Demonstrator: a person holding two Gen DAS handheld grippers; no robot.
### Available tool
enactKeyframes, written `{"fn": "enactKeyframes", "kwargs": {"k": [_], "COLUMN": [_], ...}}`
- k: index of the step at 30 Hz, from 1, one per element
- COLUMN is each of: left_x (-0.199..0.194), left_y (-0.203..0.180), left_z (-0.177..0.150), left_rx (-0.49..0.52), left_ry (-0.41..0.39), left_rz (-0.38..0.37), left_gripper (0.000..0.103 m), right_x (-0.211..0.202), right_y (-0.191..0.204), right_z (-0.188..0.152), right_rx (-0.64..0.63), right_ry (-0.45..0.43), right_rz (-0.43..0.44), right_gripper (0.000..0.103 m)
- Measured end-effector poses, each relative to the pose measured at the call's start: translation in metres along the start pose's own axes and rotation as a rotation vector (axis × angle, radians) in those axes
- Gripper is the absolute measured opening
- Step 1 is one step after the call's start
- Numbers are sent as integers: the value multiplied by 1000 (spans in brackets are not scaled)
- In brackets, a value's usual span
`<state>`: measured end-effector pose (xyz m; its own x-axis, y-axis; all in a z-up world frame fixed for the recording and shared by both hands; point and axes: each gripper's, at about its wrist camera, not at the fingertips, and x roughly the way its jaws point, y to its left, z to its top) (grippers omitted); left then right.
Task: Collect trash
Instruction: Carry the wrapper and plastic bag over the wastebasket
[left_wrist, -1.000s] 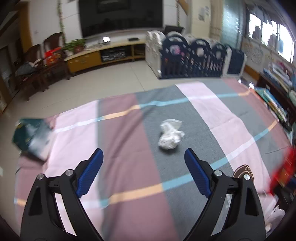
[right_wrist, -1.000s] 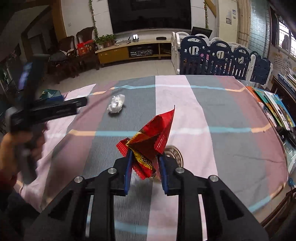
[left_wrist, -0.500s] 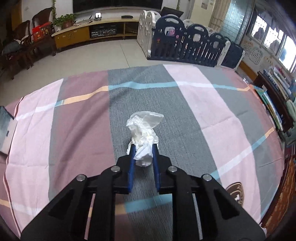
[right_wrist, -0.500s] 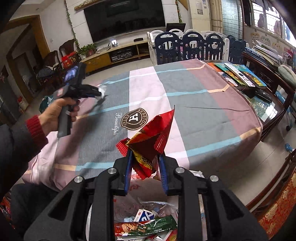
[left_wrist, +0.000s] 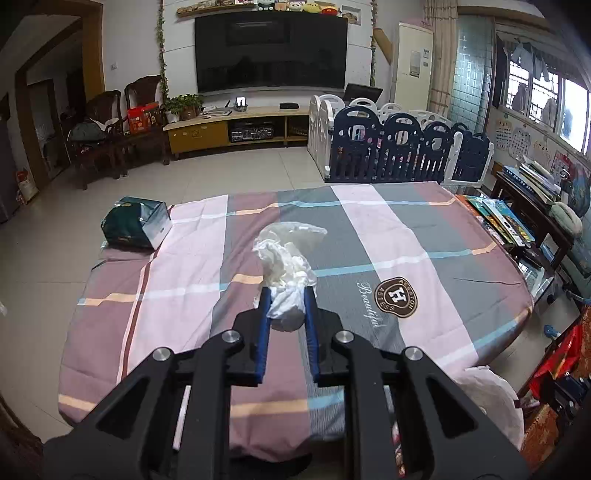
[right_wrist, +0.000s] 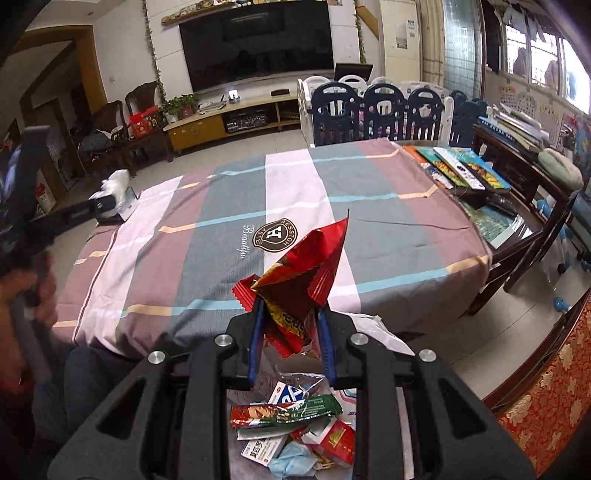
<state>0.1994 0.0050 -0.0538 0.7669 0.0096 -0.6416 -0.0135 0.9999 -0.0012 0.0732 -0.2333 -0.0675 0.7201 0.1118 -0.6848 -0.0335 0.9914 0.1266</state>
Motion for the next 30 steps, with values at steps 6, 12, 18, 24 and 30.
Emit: {"fn": "enactKeyframes", "kwargs": {"k": [6,12,18,24,30], "left_x": [-79,-134,-171,-195,-207], "left_y": [7,11,10,-1,-2], "left_z": [-32,-48,-69,-99,-98], "left_rx": [-45,-44,-47,2,8], "left_ry": [-44,-97,-109,-99,-137], "left_rz": [-10,5,12,3,4], "left_gripper": [18,18,18,18,18], "right_x": [-31,-62,-88,-106,-112], "right_y": [11,29,35,31,27], "right_z": [-3,-2,-3,-17,-25], "right_rx": [-22,-63,-59,-69,-72], "right_ry": [-44,-103,-130,-136,-121], "right_rz": [7,42,83,89,63], "right_gripper": [27,27,27,27,27]}}
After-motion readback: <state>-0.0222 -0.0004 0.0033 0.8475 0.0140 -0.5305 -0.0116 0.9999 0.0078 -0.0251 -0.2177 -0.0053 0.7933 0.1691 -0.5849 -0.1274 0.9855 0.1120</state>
